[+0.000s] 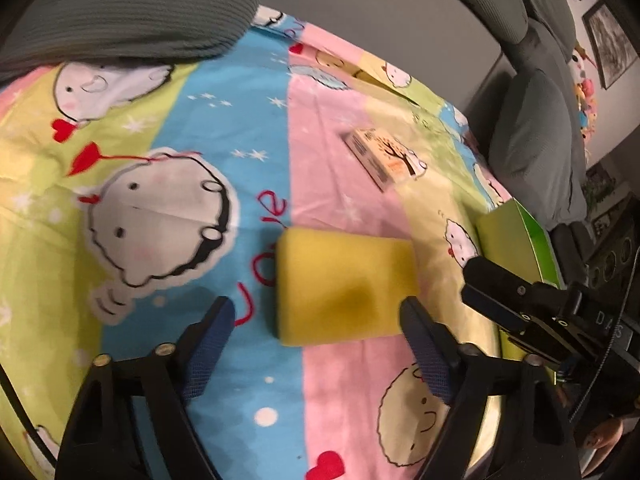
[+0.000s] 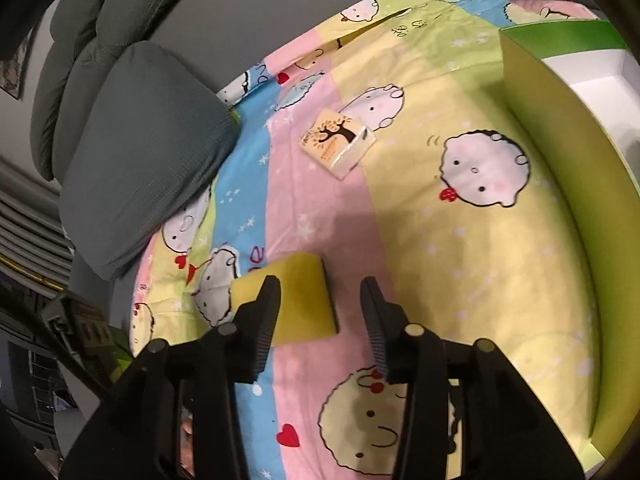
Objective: Organize objects
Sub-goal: 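Close the left tool on the sponge beside the right tool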
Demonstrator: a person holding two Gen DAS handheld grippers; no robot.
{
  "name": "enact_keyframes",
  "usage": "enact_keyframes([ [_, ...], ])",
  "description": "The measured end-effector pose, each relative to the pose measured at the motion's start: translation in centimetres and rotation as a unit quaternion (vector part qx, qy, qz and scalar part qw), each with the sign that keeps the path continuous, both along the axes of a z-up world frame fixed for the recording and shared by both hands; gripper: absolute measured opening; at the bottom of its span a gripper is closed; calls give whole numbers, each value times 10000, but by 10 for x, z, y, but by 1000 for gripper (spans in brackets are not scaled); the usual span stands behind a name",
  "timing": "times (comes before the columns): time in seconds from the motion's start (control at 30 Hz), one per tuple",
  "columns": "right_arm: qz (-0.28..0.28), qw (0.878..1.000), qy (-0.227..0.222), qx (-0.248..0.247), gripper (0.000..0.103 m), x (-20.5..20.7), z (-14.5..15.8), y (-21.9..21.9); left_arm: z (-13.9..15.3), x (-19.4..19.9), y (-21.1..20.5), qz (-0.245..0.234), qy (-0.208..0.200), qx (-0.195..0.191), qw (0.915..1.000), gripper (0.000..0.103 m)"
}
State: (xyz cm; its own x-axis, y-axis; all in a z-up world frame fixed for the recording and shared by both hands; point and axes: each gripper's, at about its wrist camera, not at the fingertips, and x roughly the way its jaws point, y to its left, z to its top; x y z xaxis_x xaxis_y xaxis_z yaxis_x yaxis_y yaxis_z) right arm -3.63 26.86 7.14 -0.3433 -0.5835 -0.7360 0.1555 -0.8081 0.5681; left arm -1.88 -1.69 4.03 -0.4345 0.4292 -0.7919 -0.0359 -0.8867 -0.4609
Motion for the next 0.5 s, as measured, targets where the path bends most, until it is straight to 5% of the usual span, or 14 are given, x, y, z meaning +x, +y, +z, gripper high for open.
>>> enact_keyframes([
  [0.1,75,9999,-88,-27,41,-3,-5,-9,-9,-4,4,-54,-189,102,9998,54],
  [0.5,383,9980,-346,364,43,-9,-31,-41,-6,-2,5,-49,-80,67,9999,48],
])
